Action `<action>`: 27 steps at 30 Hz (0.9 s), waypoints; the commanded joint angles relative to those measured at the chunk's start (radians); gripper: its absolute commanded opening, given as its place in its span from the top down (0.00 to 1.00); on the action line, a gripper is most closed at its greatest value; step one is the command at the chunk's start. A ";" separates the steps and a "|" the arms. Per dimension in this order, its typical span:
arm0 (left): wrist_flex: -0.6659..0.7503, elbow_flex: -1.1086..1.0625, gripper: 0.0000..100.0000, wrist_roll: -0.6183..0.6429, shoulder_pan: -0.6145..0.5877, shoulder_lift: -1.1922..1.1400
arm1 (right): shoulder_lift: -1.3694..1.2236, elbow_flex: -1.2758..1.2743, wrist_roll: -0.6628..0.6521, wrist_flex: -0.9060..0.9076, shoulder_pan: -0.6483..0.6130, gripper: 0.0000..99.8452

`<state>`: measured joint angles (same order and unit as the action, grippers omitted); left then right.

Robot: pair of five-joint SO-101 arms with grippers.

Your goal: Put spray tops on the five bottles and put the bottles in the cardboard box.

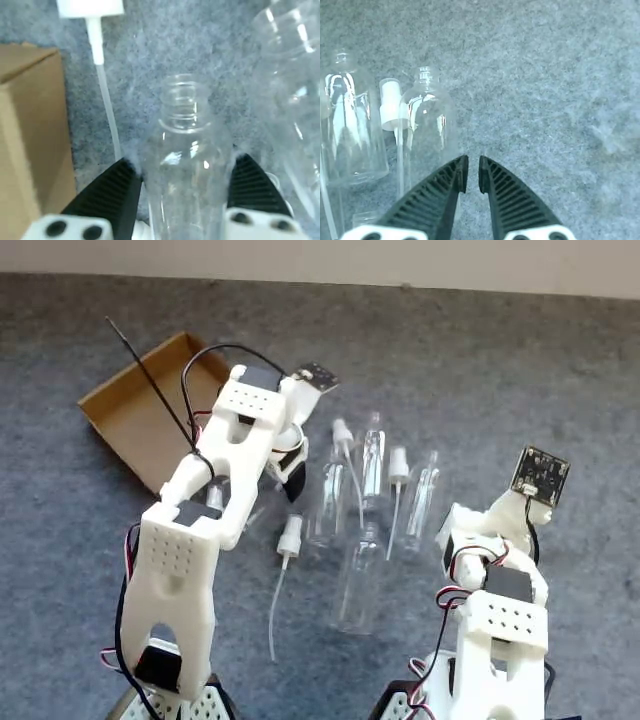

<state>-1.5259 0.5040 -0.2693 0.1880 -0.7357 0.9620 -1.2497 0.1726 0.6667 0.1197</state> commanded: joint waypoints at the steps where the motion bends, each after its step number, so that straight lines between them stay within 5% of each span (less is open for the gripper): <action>1: -0.012 0.012 0.88 -0.006 0.015 0.028 | 0.025 0.007 0.002 -0.025 0.013 0.97; 27: -0.224 0.140 0.88 0.000 0.130 0.585 | 0.027 0.013 0.009 -0.027 0.013 0.97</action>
<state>-1.7192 0.6145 -0.2708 0.3046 -0.3307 0.9620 -1.2497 0.1726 0.6667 0.1227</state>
